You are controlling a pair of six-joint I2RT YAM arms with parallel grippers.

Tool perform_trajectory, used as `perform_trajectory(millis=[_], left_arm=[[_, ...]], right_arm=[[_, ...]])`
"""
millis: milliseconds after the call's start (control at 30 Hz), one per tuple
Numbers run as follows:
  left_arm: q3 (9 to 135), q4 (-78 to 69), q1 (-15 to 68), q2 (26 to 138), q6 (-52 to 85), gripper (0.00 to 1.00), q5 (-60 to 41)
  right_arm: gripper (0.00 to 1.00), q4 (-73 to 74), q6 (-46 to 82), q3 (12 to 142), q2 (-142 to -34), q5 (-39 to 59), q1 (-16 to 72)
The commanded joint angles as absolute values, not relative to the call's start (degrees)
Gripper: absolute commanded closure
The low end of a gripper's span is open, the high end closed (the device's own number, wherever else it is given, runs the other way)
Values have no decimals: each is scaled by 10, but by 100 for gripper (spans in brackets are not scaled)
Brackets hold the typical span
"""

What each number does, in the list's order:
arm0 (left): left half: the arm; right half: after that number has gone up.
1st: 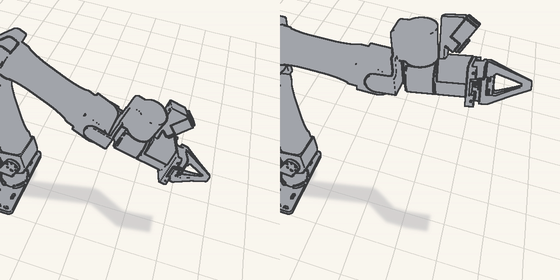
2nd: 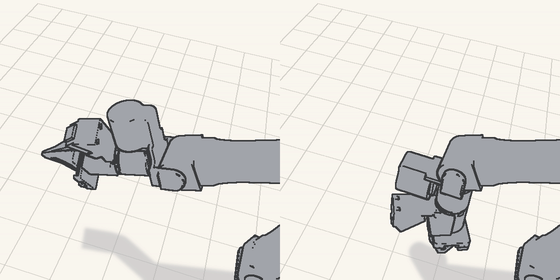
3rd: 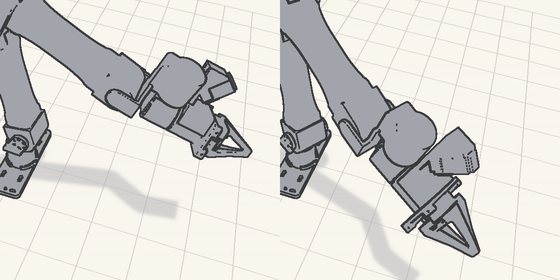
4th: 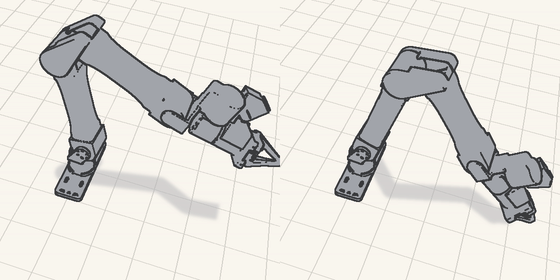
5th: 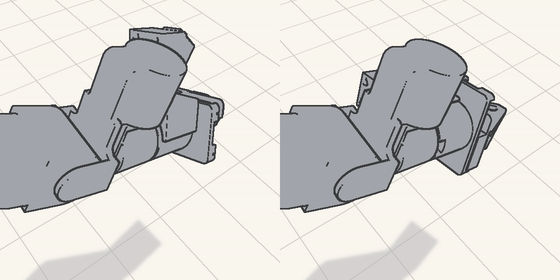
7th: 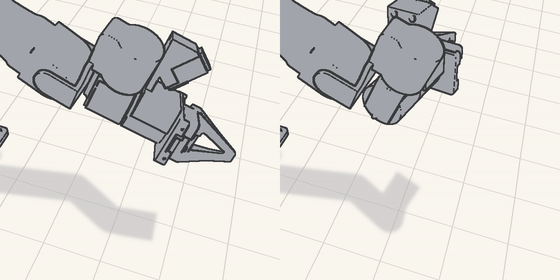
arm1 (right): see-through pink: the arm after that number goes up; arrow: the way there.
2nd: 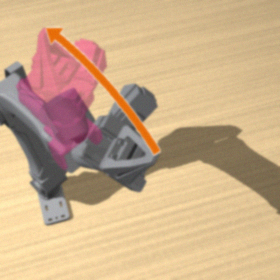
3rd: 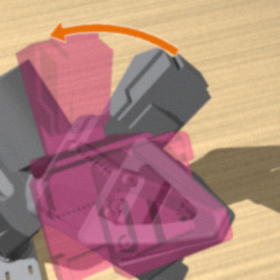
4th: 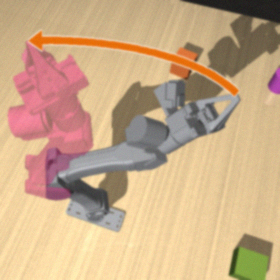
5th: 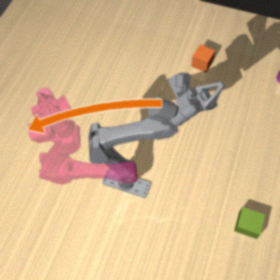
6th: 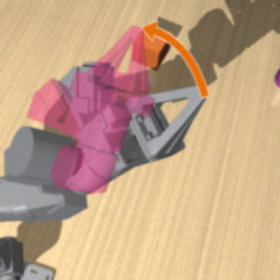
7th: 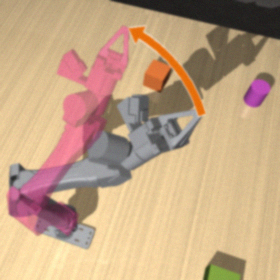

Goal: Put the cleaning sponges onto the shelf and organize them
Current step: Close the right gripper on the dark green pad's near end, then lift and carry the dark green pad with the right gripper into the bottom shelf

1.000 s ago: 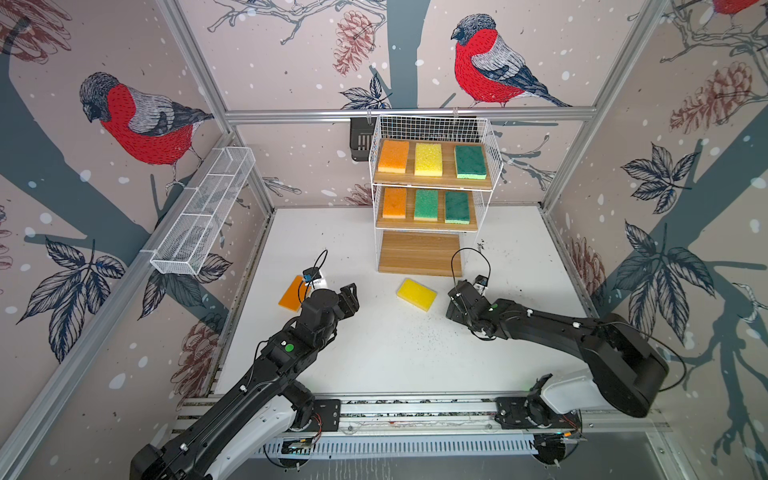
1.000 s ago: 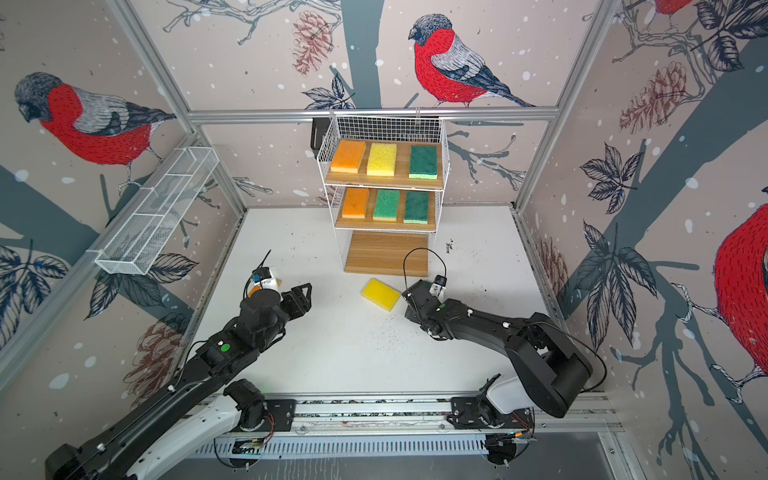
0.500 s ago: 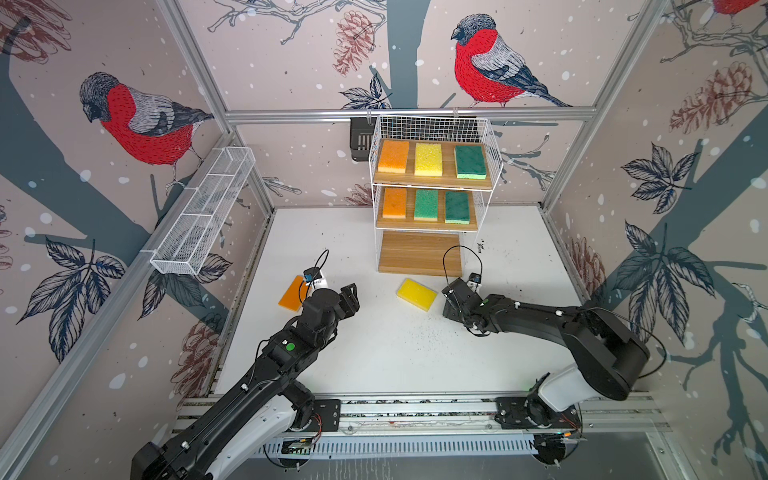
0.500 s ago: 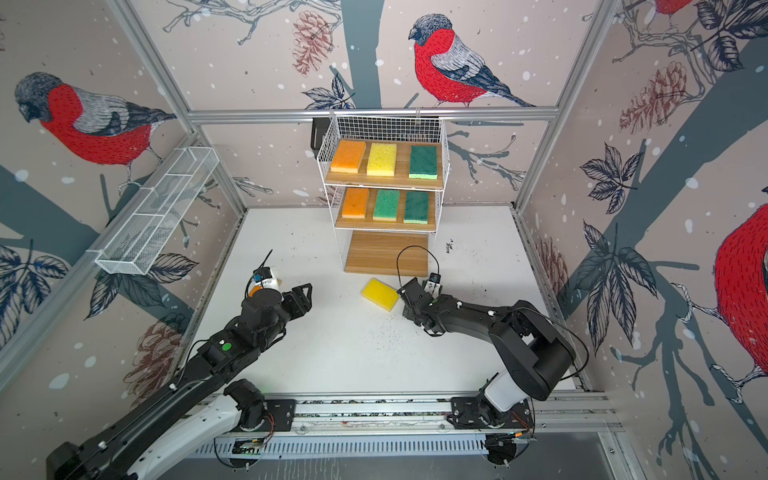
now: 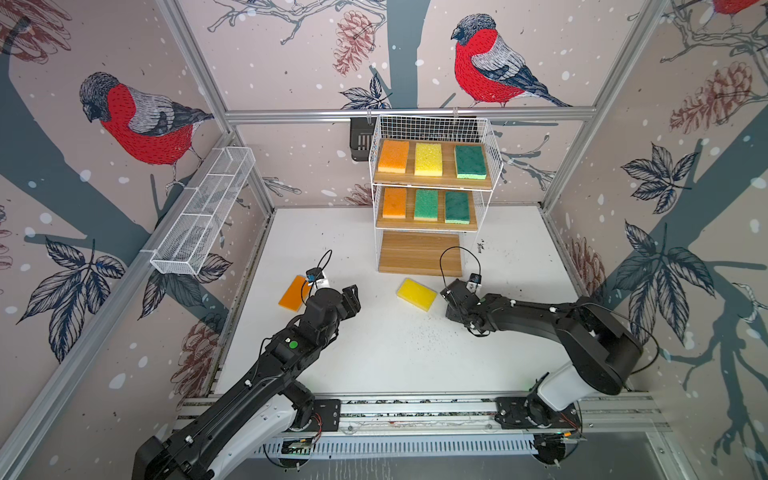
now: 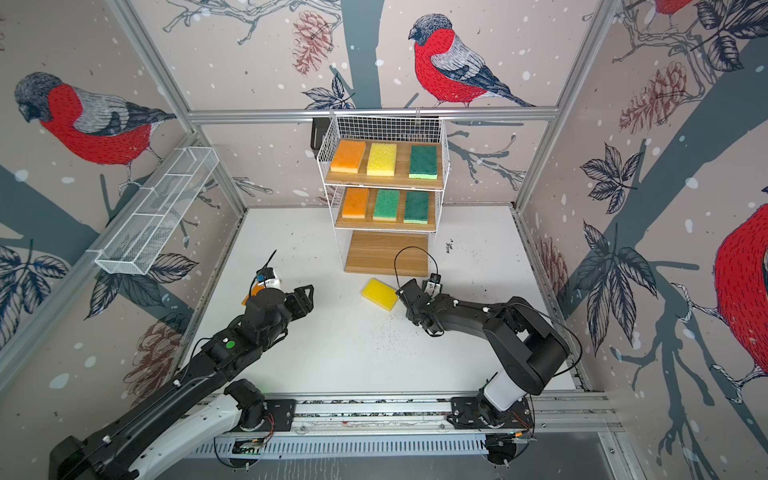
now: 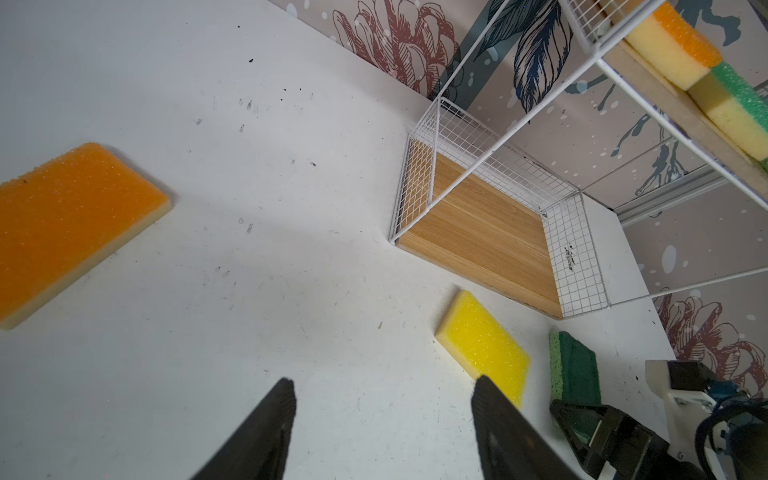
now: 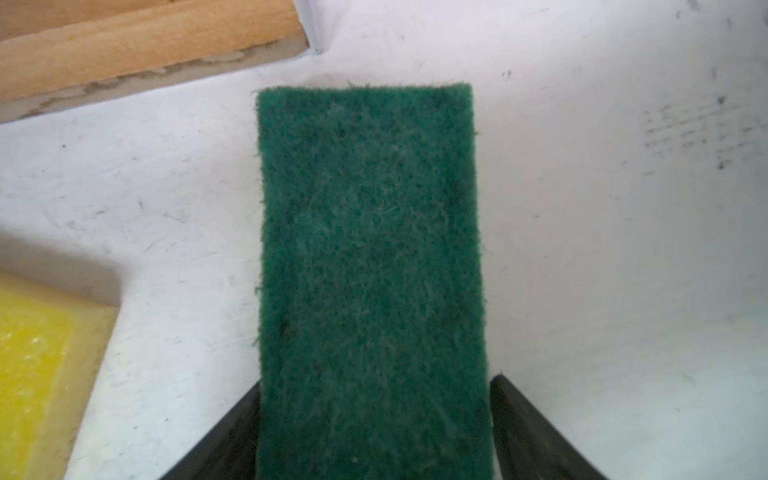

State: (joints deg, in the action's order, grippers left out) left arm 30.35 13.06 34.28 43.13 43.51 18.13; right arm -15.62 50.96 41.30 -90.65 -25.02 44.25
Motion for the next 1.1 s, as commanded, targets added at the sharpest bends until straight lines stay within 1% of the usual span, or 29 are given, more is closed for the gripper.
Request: perform_trajectory(millis=[0, 367, 433, 600, 867, 1067], left_arm=[[302, 116, 343, 432, 440, 32, 178], [304, 118, 343, 432, 442, 32, 179], [303, 118, 343, 431, 443, 32, 178], [301, 125, 342, 423, 445, 32, 179], [293, 129, 343, 404, 451, 32, 178], [294, 140, 343, 387, 452, 32, 181]], right_arm=[[22, -175, 501, 412, -912, -257, 443], [28, -173, 473, 400, -895, -273, 440], [32, -168, 465, 395, -889, -273, 440], [33, -160, 448, 383, -873, -267, 442], [30, -161, 446, 382, -853, -260, 451], [28, -158, 448, 397, -871, -263, 472]])
